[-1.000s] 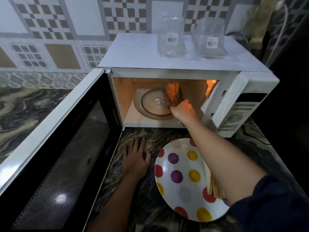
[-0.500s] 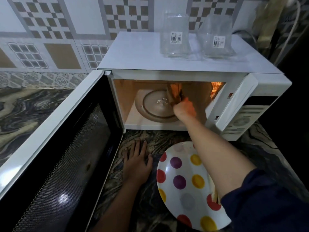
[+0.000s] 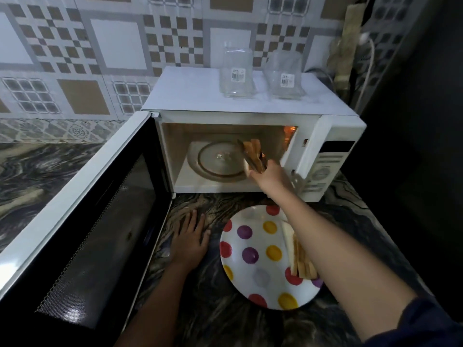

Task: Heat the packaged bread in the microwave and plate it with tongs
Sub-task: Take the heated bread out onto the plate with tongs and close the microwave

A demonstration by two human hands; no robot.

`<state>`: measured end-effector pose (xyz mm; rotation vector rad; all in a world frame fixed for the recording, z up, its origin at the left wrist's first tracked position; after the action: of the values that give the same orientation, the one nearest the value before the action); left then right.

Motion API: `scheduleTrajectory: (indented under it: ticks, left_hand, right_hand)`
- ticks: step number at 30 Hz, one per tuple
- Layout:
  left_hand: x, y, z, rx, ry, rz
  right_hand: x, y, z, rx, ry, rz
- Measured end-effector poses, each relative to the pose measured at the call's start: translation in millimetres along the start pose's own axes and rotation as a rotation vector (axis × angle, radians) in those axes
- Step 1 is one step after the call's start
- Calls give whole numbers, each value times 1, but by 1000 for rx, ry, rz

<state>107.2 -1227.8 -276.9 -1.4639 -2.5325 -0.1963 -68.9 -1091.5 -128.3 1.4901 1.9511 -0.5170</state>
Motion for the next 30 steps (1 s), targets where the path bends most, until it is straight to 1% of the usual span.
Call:
scheduleTrajectory:
  ticks: [4,8,12,16,20,30]
  left_hand:
    - [3,34,0,-9,-16,-22]
    - [8,64,4,25,-59,-40]
    - [11,85,7,47,-70,-22]
    - [13,101,7,72,-53,-7]
    - [15,112,9,84,-30,-6]
    - [15,124,10,92,-2,3]
  right_hand:
    - [20,43,-13,23,45,6]
    - [42,85,-12,-3,-27,36]
    - [70,127,-7,-3,21,53]
    - [96,157,1,-31,-4,92]
    - [115,177,3,-46,-20,118]
    - [128,191,-2,5,95,174]
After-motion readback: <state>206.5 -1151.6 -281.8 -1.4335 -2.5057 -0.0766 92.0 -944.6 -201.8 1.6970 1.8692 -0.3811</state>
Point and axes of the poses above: each hand's wrist, its own y-axis away from the middle knuckle, its own z-axis out of the palm, x = y × z, the point moved 6 cm from there along -y, towards the middle knuckle, and after that the axes turned 5 degrees about -y, right-handed, at the moved point
